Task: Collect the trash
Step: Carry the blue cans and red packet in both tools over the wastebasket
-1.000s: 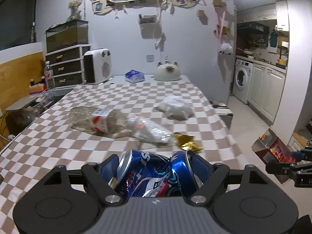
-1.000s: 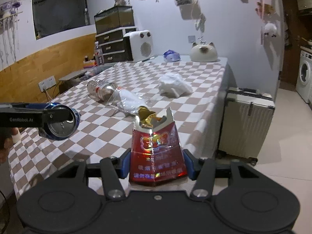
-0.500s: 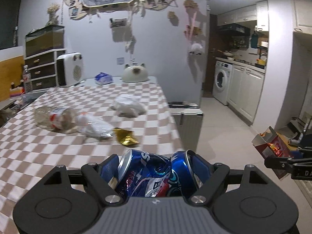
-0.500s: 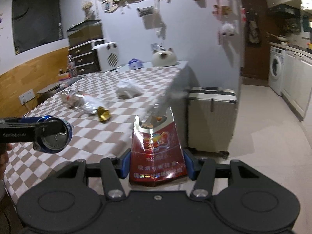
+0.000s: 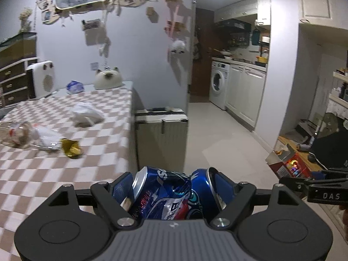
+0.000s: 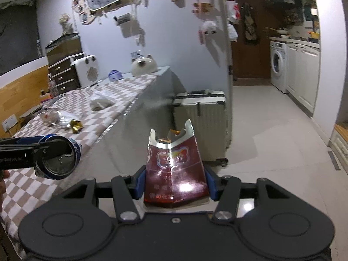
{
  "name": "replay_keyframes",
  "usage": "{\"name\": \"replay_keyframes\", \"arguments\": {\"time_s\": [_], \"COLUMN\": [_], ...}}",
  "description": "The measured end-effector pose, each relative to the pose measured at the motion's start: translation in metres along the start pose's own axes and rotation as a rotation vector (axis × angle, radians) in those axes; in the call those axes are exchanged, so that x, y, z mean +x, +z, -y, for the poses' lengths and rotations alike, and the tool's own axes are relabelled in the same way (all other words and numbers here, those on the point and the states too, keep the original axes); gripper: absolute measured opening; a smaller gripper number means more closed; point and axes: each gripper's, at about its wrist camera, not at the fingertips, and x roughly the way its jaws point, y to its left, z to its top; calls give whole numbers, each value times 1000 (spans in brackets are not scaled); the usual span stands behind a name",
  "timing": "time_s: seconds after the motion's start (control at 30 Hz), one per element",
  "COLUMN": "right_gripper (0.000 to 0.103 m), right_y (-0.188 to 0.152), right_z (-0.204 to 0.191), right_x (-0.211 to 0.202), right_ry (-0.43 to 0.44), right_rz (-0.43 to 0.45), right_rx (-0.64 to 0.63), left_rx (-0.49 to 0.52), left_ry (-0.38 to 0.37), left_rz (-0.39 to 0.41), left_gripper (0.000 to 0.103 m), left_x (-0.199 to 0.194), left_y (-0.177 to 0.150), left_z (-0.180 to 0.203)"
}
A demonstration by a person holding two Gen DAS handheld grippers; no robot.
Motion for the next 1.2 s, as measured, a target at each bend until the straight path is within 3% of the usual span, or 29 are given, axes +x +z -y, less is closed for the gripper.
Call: {"name": "replay_keyframes", "arguments": {"time_s": [0.4,0.67,0.9,1.2], "right_gripper": [55,55,55,55], "right_y": [-40,-76,-111,-163], "right_z": [61,100,123,145], "right_x": [4,21,58,126], "right_ry": [-83,-126,-145,-149], "right_rz": [-66,-156,-256,-410], "right_rx": [90,157,217,283], "left_rx": [11,-31,-104,-151], "left_ry": [-95,-128,-133,-84], "left_rz": [-110,-213,-316,-461], "left_gripper": [82,82,82,82], "left_x": [56,110,170,257], "left_y": [-26,-62,-106,-167], "left_z": [68,92,93,72]}}
